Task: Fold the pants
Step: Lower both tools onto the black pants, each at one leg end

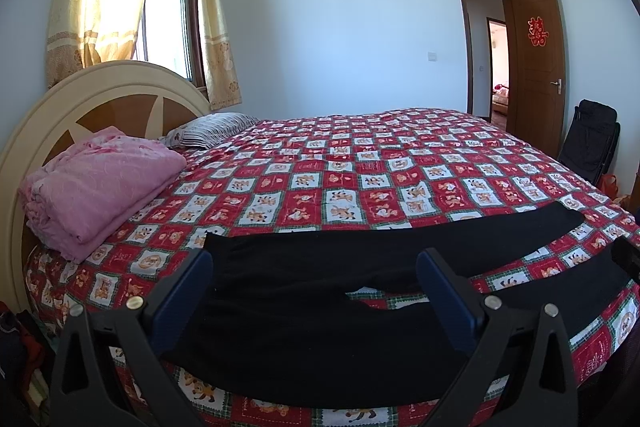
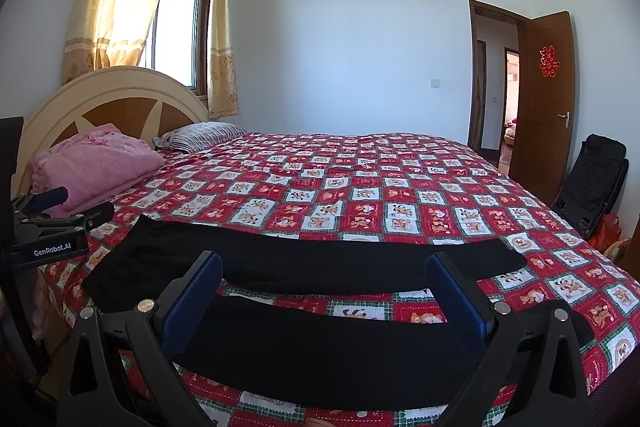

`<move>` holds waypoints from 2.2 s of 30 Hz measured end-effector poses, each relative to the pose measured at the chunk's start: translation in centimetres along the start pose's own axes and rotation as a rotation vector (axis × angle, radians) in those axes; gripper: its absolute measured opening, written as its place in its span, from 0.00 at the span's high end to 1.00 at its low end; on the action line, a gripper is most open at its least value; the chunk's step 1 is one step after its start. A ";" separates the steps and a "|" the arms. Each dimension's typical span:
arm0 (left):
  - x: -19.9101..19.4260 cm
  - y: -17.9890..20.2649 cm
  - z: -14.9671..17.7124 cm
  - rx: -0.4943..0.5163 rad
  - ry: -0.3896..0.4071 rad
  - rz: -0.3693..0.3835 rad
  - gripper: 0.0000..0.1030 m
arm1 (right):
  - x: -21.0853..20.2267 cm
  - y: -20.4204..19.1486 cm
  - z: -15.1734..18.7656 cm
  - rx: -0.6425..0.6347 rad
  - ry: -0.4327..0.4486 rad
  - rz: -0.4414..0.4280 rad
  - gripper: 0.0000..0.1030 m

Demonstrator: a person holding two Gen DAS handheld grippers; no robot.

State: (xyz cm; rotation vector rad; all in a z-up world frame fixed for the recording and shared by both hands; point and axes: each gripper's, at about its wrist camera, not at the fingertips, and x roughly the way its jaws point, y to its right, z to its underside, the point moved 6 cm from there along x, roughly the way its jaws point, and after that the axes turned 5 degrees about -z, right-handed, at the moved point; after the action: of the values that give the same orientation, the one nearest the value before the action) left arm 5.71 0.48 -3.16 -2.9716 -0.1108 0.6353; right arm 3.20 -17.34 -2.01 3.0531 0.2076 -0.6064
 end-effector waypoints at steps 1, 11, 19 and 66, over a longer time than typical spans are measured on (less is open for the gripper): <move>0.3 0.4 0.4 0.000 -0.003 0.000 0.00 | 0.1 -0.1 0.1 -0.002 -0.003 -0.001 0.01; 3.2 -0.4 1.5 -0.001 -0.047 -0.009 0.00 | 1.3 -0.1 1.0 0.008 -0.035 -0.032 0.01; 9.1 -3.1 2.7 0.021 -0.119 -0.036 0.00 | 4.1 0.8 3.4 0.013 -0.110 -0.023 0.01; 33.2 -14.6 6.7 -0.022 -0.484 0.218 0.54 | 20.0 29.9 6.3 0.372 -0.457 0.188 0.47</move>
State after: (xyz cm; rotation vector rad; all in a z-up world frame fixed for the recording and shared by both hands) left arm 32.43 18.62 -20.97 -2.8033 0.1748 1.3757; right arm 23.19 -44.75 -15.58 3.0896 -0.2254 -1.4343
